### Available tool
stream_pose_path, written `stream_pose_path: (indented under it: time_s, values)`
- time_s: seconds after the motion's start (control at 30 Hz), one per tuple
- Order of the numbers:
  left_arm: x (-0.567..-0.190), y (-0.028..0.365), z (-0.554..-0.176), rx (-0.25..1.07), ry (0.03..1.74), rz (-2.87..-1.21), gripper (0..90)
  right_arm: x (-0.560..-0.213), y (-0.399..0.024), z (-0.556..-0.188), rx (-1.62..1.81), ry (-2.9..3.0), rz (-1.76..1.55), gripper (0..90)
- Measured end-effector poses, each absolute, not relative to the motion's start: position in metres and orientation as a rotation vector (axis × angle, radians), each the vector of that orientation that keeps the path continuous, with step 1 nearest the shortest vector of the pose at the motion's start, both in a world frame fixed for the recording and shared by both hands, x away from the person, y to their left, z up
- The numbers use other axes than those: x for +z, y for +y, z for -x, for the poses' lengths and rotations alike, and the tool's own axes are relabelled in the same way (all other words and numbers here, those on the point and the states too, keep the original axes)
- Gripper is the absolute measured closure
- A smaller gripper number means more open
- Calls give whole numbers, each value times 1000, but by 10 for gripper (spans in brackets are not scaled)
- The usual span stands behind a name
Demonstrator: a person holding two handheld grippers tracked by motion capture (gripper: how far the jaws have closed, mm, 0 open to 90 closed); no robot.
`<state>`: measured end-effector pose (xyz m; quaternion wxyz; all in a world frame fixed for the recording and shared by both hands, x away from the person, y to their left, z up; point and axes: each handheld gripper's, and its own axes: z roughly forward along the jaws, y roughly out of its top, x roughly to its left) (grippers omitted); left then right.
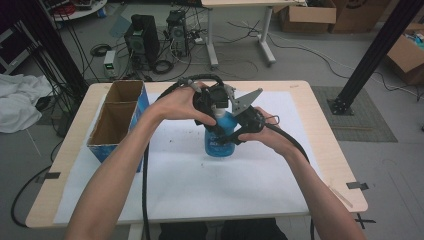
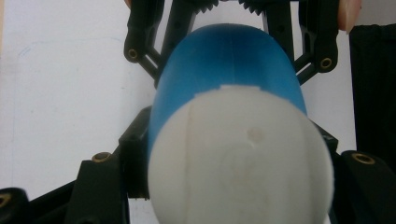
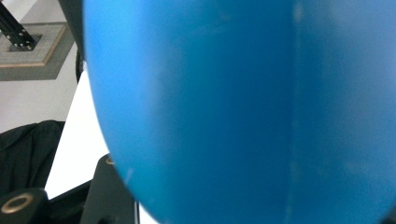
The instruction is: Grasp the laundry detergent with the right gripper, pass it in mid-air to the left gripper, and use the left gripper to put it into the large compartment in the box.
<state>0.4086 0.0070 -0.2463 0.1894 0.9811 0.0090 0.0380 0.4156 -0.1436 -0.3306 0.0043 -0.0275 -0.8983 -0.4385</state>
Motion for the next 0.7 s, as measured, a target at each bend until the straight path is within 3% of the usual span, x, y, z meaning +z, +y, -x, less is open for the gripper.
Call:
stream_pose_path:
  time_s: [0.7]
  values:
    - [-249,3,-409,105,22,-2783,381,-336,-143,-416,-1368,-2803,79,433]
